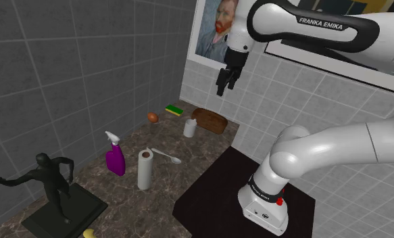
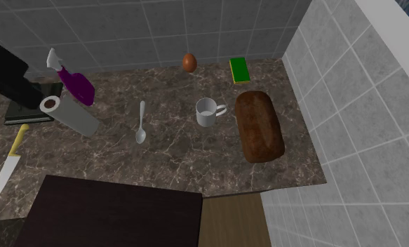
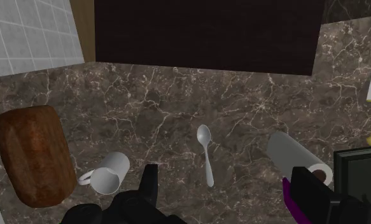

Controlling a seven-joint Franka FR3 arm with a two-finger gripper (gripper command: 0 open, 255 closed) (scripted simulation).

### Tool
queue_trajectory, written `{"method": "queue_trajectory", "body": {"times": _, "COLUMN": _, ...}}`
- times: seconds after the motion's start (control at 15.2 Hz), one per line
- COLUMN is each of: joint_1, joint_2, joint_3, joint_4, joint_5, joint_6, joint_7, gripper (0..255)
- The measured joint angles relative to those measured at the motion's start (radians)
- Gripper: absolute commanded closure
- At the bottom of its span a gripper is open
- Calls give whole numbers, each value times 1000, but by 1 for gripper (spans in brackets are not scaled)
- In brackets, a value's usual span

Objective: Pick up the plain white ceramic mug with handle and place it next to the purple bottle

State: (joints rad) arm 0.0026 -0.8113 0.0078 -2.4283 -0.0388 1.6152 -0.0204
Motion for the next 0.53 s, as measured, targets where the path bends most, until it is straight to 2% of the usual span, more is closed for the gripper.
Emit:
{"method": "queue_trajectory", "body": {"times": 0.2, "joint_1": -6, "joint_2": 22, "joint_3": -10, "joint_4": -18, "joint_5": -6, "joint_6": 41, "joint_7": -5, "gripper": 0}}
{"method": "queue_trajectory", "body": {"times": 0.53, "joint_1": -27, "joint_2": 115, "joint_3": -42, "joint_4": -86, "joint_5": -23, "joint_6": 212, "joint_7": -12, "gripper": 0}}
